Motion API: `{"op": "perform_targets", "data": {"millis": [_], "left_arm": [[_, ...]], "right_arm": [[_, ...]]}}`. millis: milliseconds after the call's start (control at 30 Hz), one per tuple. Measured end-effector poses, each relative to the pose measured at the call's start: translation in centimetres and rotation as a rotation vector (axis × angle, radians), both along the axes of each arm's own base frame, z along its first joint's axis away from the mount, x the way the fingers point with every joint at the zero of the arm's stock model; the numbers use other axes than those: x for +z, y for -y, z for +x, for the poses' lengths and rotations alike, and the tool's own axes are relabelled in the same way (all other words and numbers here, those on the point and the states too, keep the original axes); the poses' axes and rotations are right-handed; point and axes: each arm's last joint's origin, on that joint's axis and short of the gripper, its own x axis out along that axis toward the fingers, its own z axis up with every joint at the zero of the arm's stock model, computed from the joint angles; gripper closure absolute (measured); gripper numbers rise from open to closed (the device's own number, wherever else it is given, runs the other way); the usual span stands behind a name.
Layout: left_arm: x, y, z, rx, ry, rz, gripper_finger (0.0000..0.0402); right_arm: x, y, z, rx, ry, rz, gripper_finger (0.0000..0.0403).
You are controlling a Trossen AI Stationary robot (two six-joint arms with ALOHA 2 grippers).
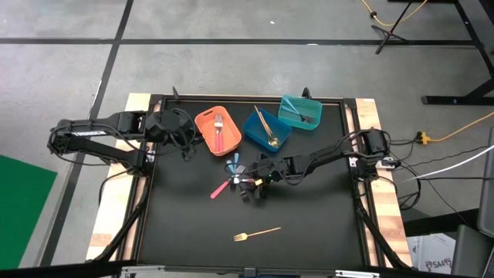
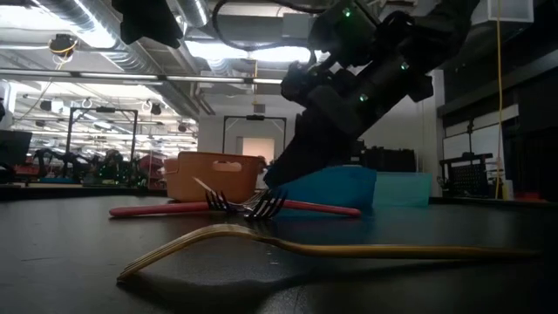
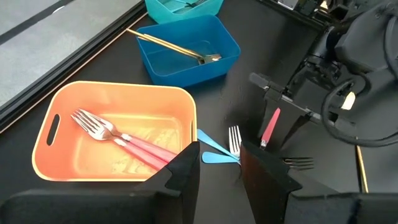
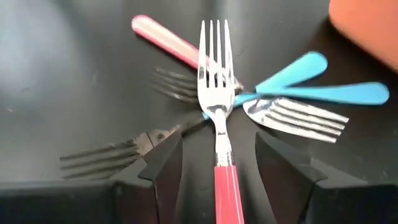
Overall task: Sort silverware by color (type)
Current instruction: Put the pink fork into the orange bin
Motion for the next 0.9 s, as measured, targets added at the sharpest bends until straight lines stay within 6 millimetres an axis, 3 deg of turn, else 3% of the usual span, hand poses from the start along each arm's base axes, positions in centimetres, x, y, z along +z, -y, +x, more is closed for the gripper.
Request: {"op": "perform_targets", "data": {"millis": [500,733,900], "left_arm": [[0.0,0.0,0.0,0.000,0.003,0.000,0.0294],[0.0,0.0,0.0,0.000,0.004,0.001,0.0294],[0.0,0.0,0.0,0.010,0.004,0.009,0.0294]], "right_arm": [[-2.0,0.0,0.4,-0.006,-0.020,0.016,0.0212],[-2.6,0.9,0.6,-0.030,-0.027,0.057,0.0213],[-2.8,1.1,0.7,-0.033,-0.030,0.061,0.0240]]}}
